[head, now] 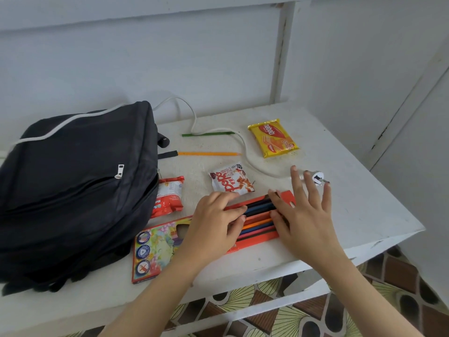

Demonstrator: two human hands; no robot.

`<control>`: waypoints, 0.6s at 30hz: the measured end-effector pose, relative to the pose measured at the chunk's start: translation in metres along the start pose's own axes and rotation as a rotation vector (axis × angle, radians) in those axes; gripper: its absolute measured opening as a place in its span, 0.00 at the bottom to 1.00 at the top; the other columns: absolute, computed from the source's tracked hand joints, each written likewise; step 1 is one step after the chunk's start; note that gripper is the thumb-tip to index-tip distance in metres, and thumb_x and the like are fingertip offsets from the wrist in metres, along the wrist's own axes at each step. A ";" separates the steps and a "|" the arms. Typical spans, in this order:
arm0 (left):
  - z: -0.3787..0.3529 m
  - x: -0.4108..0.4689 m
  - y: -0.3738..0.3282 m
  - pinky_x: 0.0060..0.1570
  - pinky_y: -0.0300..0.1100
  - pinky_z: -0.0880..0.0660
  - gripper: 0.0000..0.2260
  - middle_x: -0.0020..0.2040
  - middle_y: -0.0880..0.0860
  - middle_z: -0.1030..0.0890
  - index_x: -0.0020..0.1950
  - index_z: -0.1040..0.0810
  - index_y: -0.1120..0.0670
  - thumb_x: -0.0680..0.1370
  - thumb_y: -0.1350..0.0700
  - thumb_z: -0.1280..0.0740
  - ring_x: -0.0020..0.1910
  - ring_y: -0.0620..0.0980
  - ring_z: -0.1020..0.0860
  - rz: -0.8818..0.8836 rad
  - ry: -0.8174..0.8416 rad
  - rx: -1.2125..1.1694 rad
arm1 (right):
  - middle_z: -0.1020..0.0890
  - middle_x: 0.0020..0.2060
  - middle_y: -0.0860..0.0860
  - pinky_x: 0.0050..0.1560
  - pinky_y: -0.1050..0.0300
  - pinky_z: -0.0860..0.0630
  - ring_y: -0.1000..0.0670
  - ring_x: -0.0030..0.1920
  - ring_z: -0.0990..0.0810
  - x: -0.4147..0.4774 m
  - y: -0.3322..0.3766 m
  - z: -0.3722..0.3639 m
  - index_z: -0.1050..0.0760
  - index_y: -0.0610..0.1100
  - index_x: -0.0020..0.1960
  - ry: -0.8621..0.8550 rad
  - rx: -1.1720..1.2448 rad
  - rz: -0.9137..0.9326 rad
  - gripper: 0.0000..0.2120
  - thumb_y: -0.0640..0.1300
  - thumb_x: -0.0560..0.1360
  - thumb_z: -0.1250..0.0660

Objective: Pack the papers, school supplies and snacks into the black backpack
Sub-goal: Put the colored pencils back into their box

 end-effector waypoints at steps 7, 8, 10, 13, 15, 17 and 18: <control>0.003 0.002 0.005 0.56 0.37 0.34 0.14 0.53 0.47 0.21 0.50 0.16 0.51 0.75 0.48 0.40 0.56 0.43 0.29 0.036 -0.038 -0.144 | 0.39 0.73 0.40 0.70 0.32 0.53 0.38 0.73 0.44 0.004 0.019 -0.005 0.18 0.44 0.50 -0.002 -0.004 0.064 0.24 0.58 0.75 0.48; 0.005 0.003 0.009 0.56 0.36 0.35 0.13 0.53 0.46 0.21 0.51 0.17 0.50 0.75 0.48 0.39 0.55 0.42 0.28 0.073 -0.046 -0.202 | 0.38 0.73 0.40 0.70 0.33 0.52 0.38 0.73 0.43 0.007 0.018 -0.004 0.18 0.45 0.49 -0.003 0.032 0.068 0.24 0.57 0.75 0.47; 0.010 0.009 0.020 0.57 0.36 0.34 0.11 0.52 0.44 0.21 0.54 0.18 0.49 0.76 0.50 0.37 0.55 0.41 0.27 0.139 -0.034 -0.294 | 0.36 0.72 0.39 0.70 0.35 0.47 0.36 0.72 0.40 0.018 0.013 -0.002 0.17 0.48 0.46 0.008 0.201 0.030 0.20 0.56 0.75 0.45; 0.020 0.021 0.036 0.55 0.32 0.36 0.10 0.52 0.44 0.20 0.57 0.20 0.49 0.77 0.56 0.35 0.54 0.42 0.27 0.173 -0.004 -0.272 | 0.30 0.68 0.42 0.66 0.52 0.40 0.41 0.70 0.35 0.046 -0.005 -0.001 0.17 0.46 0.44 0.033 0.575 -0.141 0.11 0.48 0.76 0.36; 0.025 0.031 0.051 0.54 0.33 0.36 0.11 0.55 0.46 0.20 0.59 0.21 0.50 0.78 0.56 0.35 0.56 0.43 0.28 0.222 0.004 -0.241 | 0.24 0.62 0.44 0.57 0.64 0.42 0.46 0.66 0.32 0.072 -0.015 -0.004 0.18 0.43 0.44 0.003 0.638 -0.188 0.07 0.43 0.75 0.34; 0.028 0.045 0.069 0.57 0.39 0.34 0.12 0.56 0.48 0.21 0.60 0.21 0.51 0.78 0.57 0.36 0.57 0.45 0.28 0.269 0.000 -0.212 | 0.20 0.55 0.43 0.54 0.65 0.42 0.44 0.61 0.28 0.103 -0.021 -0.008 0.19 0.41 0.45 -0.040 0.565 -0.135 0.04 0.40 0.74 0.32; 0.028 0.052 0.077 0.59 0.41 0.33 0.12 0.57 0.49 0.21 0.60 0.21 0.51 0.78 0.57 0.36 0.59 0.47 0.28 0.287 0.001 -0.196 | 0.20 0.53 0.43 0.54 0.63 0.40 0.42 0.59 0.27 0.120 -0.022 -0.012 0.18 0.41 0.46 -0.044 0.520 -0.100 0.04 0.39 0.73 0.32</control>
Point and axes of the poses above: each hand's wrist, its own x-axis towards the middle knuckle, its own z-axis out of the back of the hand, y = z × x, the point moved 7 cm from there along x, towards the middle knuckle
